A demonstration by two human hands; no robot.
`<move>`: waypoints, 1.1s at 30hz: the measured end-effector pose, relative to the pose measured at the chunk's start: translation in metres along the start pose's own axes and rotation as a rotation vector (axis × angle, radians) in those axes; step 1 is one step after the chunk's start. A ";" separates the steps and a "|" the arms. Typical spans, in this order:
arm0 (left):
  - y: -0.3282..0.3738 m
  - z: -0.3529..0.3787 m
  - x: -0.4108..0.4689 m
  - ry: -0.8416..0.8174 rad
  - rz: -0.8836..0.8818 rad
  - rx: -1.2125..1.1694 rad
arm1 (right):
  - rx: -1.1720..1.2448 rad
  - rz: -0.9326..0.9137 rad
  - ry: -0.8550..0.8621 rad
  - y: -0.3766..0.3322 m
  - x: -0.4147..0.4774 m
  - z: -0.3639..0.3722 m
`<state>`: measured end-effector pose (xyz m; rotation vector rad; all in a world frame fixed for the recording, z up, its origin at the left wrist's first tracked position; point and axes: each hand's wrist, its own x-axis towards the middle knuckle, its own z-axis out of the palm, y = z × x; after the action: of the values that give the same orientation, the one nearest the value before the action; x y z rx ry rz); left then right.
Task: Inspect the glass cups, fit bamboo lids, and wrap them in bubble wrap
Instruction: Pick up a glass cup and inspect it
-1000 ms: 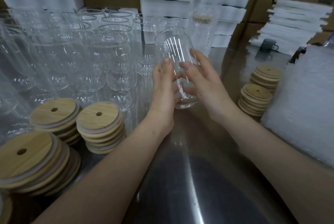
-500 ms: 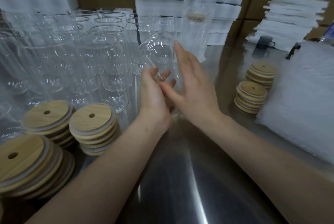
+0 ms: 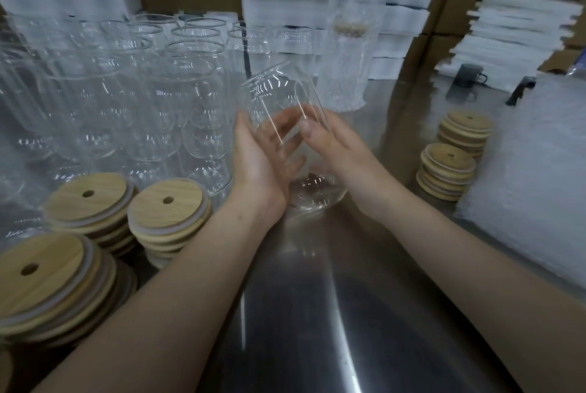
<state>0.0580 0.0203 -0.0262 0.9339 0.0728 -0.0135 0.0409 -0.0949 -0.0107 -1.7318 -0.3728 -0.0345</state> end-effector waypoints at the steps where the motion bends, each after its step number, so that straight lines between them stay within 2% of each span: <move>1: 0.000 0.000 0.000 0.008 -0.008 -0.017 | 0.034 -0.010 -0.013 0.001 0.000 0.001; 5: -0.002 0.003 -0.001 0.037 -0.058 -0.050 | 0.137 -0.043 0.099 0.004 0.002 0.003; 9: -0.004 0.007 -0.001 0.082 -0.046 -0.093 | -0.107 -0.096 0.266 0.006 0.001 0.007; 16: -0.005 0.012 -0.004 0.053 -0.067 -0.154 | -0.579 -0.212 0.404 0.007 -0.005 0.013; 22: -0.013 0.020 -0.014 -0.064 -0.103 -0.063 | -0.749 -0.190 0.474 0.012 -0.001 0.003; 25: -0.014 0.018 -0.015 -0.157 -0.055 0.026 | -0.732 -0.182 0.461 0.011 0.001 -0.002; 28: -0.008 0.009 -0.012 -0.157 -0.070 0.105 | -0.596 -0.185 0.359 0.008 0.000 -0.004; 33: 0.004 -0.002 -0.007 -0.273 -0.130 0.004 | -0.475 -0.429 0.260 -0.001 -0.004 -0.009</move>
<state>0.0512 0.0238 -0.0234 0.9223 -0.1197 -0.2614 0.0387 -0.1048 -0.0089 -2.0479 -0.5682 -0.7007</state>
